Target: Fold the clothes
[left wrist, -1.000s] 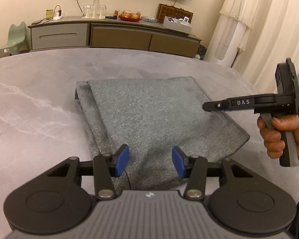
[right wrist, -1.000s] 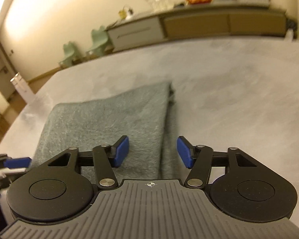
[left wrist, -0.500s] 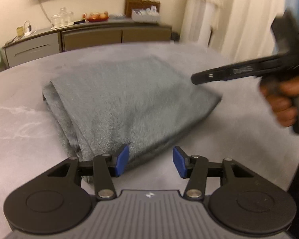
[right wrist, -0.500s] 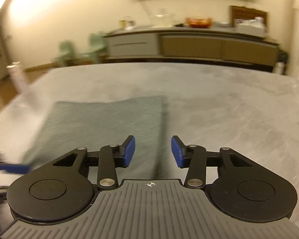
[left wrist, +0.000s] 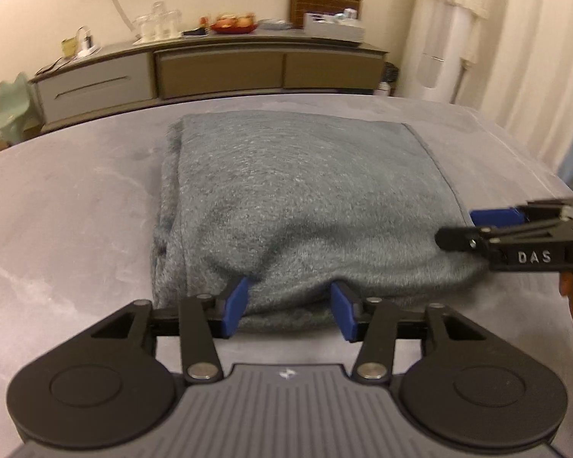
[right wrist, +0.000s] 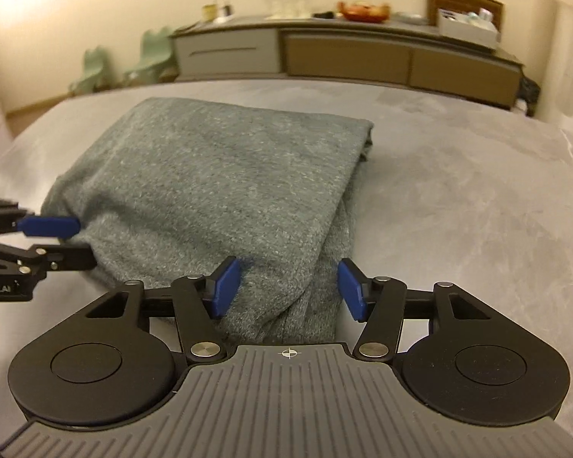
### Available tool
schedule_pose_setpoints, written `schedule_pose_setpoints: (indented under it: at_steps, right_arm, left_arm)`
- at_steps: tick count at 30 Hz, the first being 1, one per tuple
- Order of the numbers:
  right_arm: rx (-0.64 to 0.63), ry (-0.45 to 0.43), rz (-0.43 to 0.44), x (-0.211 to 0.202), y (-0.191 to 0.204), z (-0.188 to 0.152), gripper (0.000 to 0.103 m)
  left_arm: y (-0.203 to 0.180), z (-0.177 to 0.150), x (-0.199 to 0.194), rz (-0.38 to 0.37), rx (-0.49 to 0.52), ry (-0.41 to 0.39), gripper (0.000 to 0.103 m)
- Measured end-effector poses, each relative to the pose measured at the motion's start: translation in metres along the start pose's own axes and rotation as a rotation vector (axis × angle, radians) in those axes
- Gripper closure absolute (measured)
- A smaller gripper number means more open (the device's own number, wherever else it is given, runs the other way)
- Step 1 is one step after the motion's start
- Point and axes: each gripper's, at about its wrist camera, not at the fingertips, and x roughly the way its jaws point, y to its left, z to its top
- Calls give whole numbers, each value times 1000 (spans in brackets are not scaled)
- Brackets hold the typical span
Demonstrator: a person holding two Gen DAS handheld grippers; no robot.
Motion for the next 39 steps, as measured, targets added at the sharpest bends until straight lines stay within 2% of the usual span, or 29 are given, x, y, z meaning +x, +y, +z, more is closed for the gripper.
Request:
schedule_pose_setpoints:
  at_steps: [1, 3, 5, 6, 8, 13, 17, 26, 29, 34, 39]
  right_arm:
    - [16, 7, 2, 3, -2, 3, 43]
    - [31, 3, -10, -7, -3, 8, 41]
    - [30, -23, -23, -25, -1, 7, 32]
    - [26, -36, -26, -34, 0, 6, 28]
    - [39, -43, -45, -53, 3, -4, 21]
    - [25, -50, -90, -75, 10, -26, 17]
    - [-3, -45, -143, -86, 13, -40, 17]
    - [-27, -46, -163, -96, 27, -59, 15]
    - [-28, -45, -171, -96, 27, -62, 15]
    - [-11, -41, -180, -95, 22, -63, 15]
    - [-9, -39, -183, -94, 22, -64, 15]
  left_arm:
    - [-3, 0, -3, 19, -28, 11, 47]
    - [-7, -3, -11, 34, -94, 39, 25]
    - [-11, -7, -17, 46, -138, 57, 17]
    - [-15, -10, -21, 59, -143, 58, 8]
    - [-23, -16, -27, 79, -145, 61, 0]
    - [-40, -33, -35, 90, -138, 112, 0]
    - [-50, -42, -44, 108, -122, 106, 0]
    - [-59, -50, -49, 88, -160, 115, 0]
    - [-62, -50, -51, 82, -161, 102, 0]
    - [-67, -51, -64, 28, -182, 33, 0]
    - [-79, -50, -67, 56, -127, 27, 0]
